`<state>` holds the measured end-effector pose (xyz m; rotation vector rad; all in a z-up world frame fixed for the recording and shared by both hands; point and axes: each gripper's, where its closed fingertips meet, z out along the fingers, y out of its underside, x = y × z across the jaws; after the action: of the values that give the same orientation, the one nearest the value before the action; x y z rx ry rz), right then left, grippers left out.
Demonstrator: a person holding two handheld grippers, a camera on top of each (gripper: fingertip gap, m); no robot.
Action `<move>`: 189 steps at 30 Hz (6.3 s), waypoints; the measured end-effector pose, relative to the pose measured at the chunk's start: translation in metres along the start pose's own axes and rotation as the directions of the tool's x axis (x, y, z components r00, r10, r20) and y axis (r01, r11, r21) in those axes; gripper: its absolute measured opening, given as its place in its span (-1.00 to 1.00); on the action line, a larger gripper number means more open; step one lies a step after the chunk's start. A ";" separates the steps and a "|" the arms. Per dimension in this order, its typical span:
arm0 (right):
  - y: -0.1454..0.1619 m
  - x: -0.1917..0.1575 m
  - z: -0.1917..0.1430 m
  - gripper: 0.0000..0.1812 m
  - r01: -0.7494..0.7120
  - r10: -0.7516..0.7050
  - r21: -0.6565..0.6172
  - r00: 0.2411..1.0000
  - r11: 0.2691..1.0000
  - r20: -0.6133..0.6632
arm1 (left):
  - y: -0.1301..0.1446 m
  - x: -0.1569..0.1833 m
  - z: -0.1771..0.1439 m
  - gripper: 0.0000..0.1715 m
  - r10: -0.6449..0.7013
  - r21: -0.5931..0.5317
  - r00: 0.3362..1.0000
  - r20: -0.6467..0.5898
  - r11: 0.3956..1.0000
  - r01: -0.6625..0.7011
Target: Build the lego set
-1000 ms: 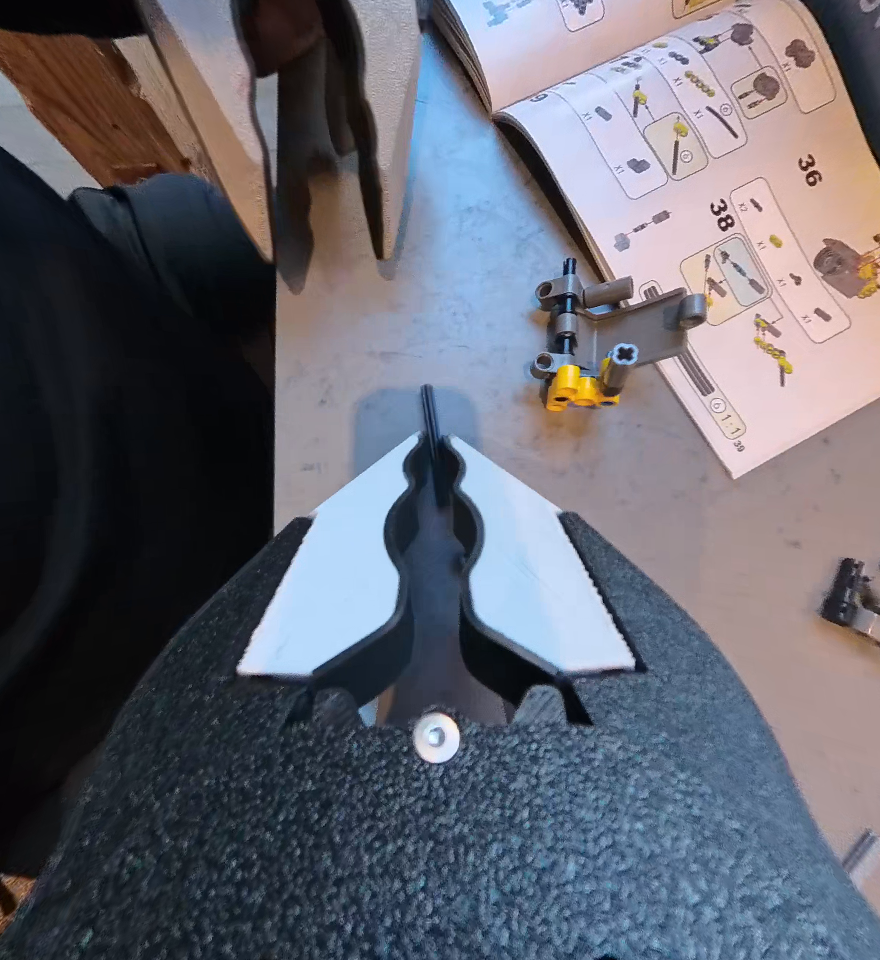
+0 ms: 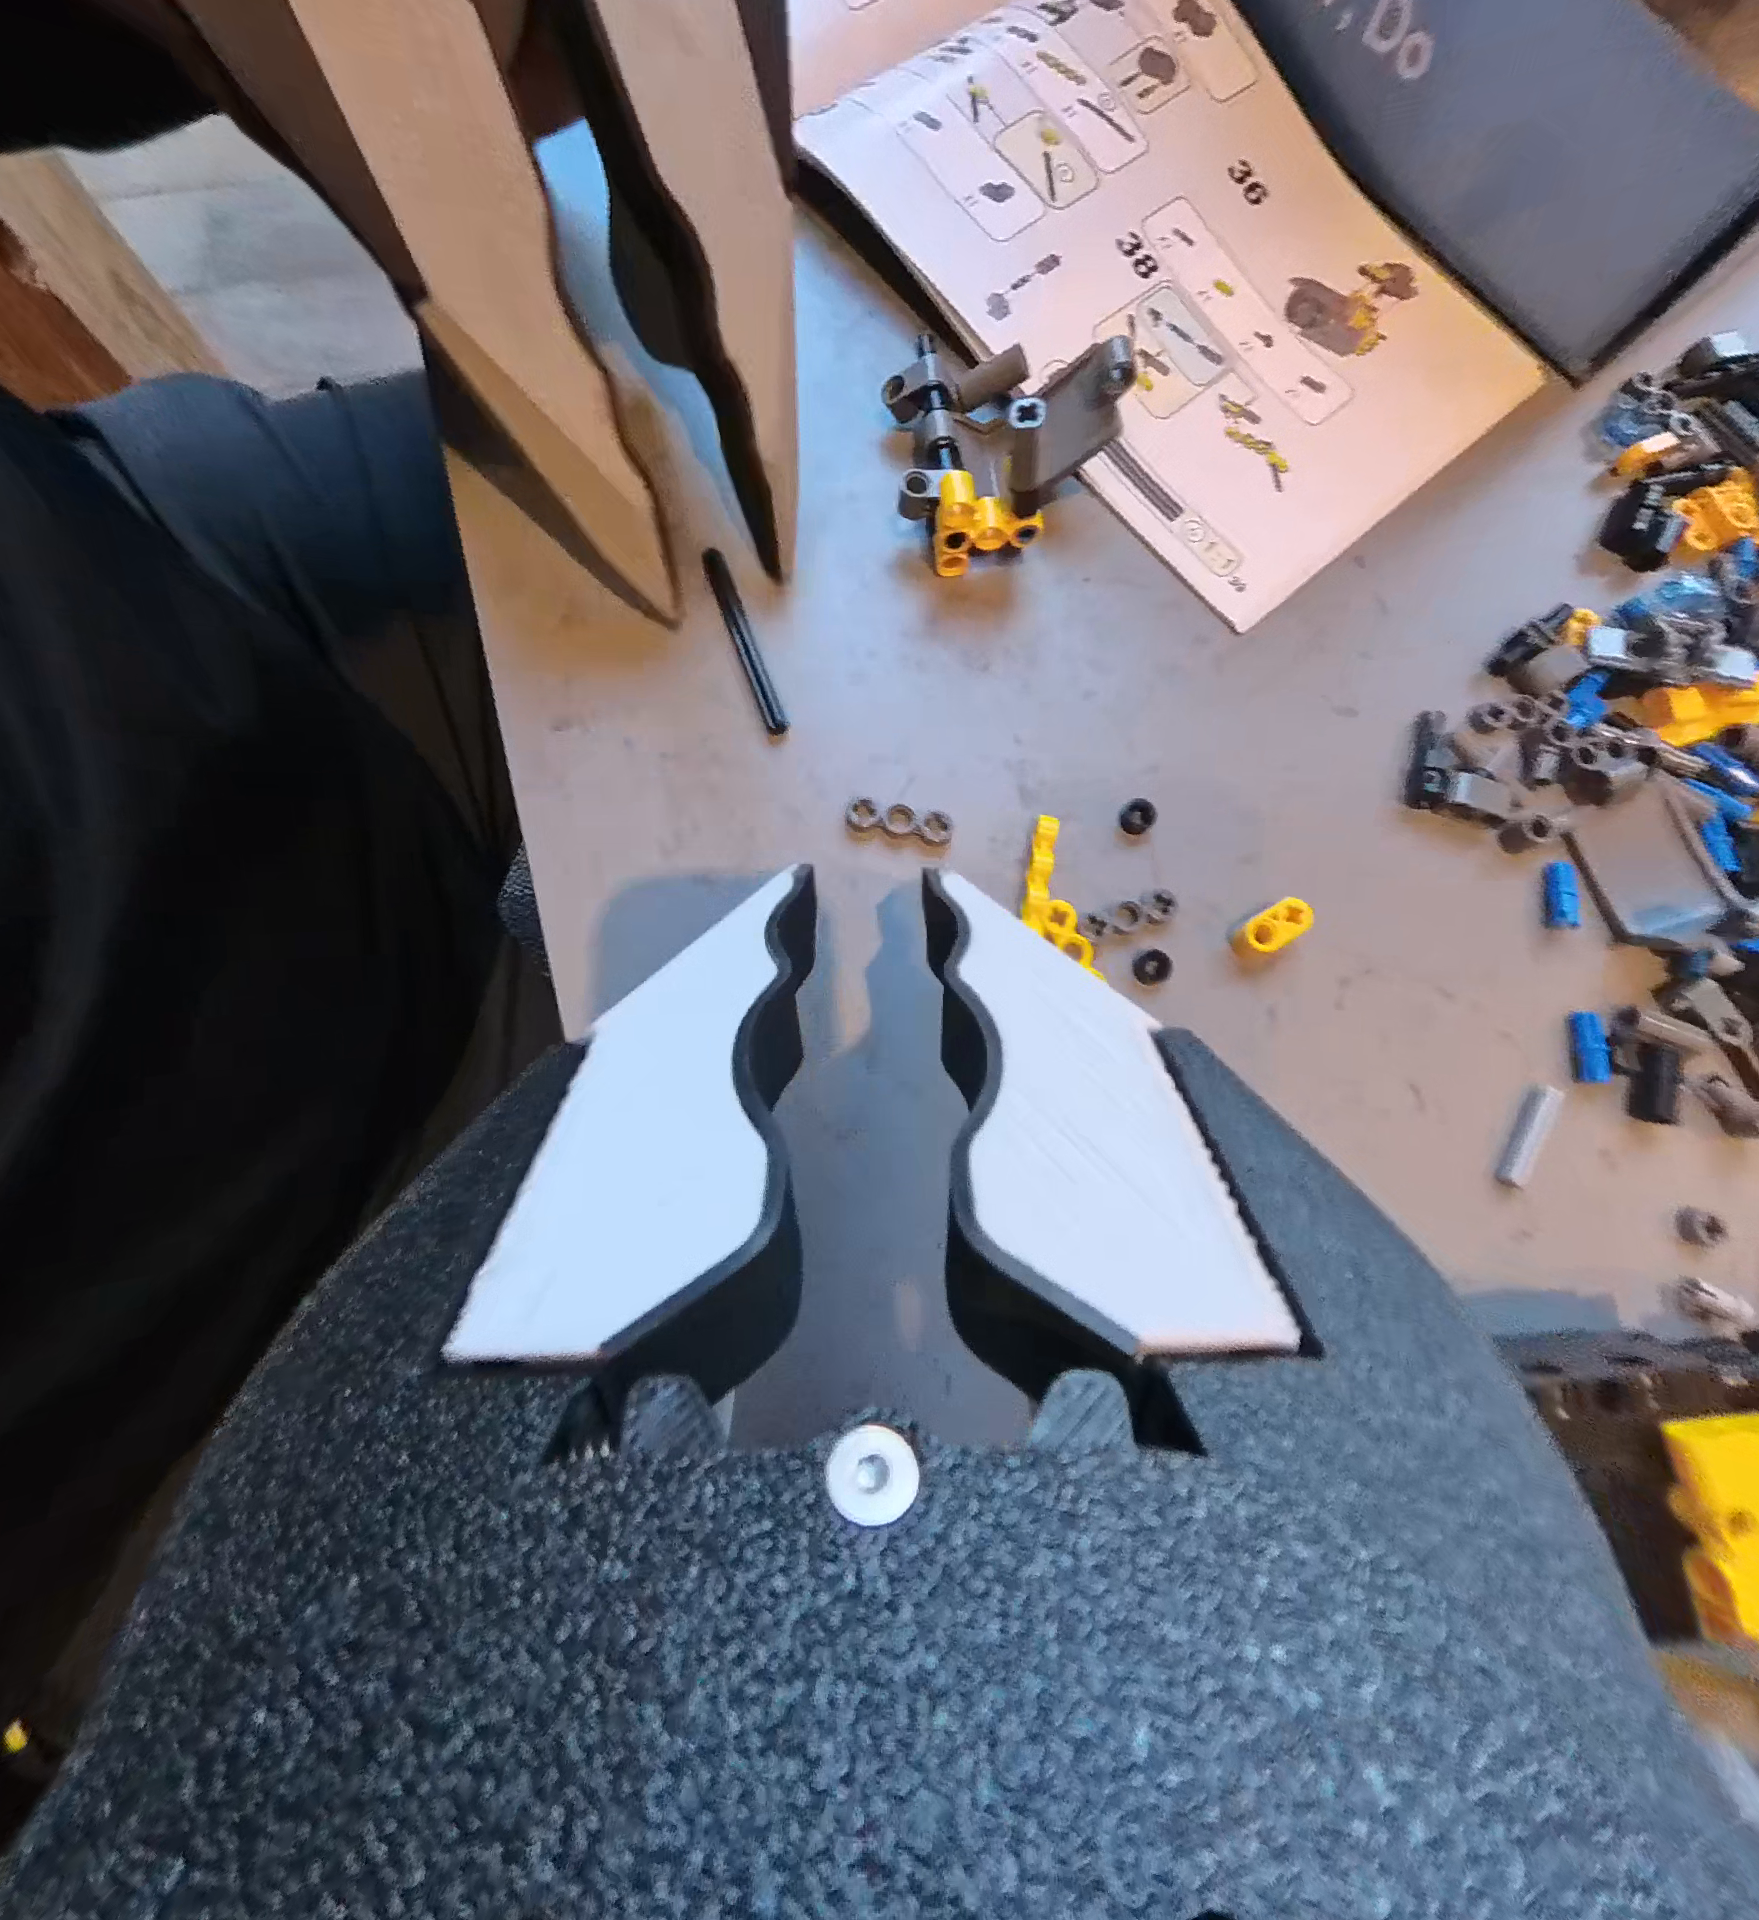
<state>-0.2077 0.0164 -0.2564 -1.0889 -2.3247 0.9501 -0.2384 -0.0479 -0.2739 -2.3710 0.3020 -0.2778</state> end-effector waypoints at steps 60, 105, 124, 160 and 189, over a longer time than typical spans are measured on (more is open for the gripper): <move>-0.010 -0.019 0.003 -0.73 -0.030 0.025 0.119 0.999 0.992 0.047 | -0.007 0.022 -0.006 -0.98 -0.080 0.136 0.993 -0.087 0.986 0.092; -0.058 -0.026 0.084 -0.90 0.291 -0.251 -0.137 0.935 0.947 0.252 | 0.033 -0.004 -0.051 -0.83 -0.184 0.248 0.983 0.011 0.953 0.175; -0.019 -0.035 0.043 -0.79 0.158 -0.125 -0.157 0.971 0.975 0.203 | 0.013 -0.009 -0.035 -0.80 -0.066 0.144 0.998 0.005 0.987 0.065; -0.079 -0.023 0.007 -0.79 0.000 -0.044 0.211 0.978 0.978 0.204 | -0.030 0.005 -0.039 -0.97 0.264 0.302 0.933 0.243 0.894 -0.332; -0.110 -0.040 0.001 -0.86 0.039 -0.123 0.328 0.963 0.944 0.239 | -0.039 0.014 -0.071 -0.96 0.144 0.528 0.982 0.121 0.828 -0.187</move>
<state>-0.2404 -0.0664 -0.1804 -0.7690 -2.2784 1.4504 -0.2402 -0.0692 -0.1939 -1.7790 0.3407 -0.1607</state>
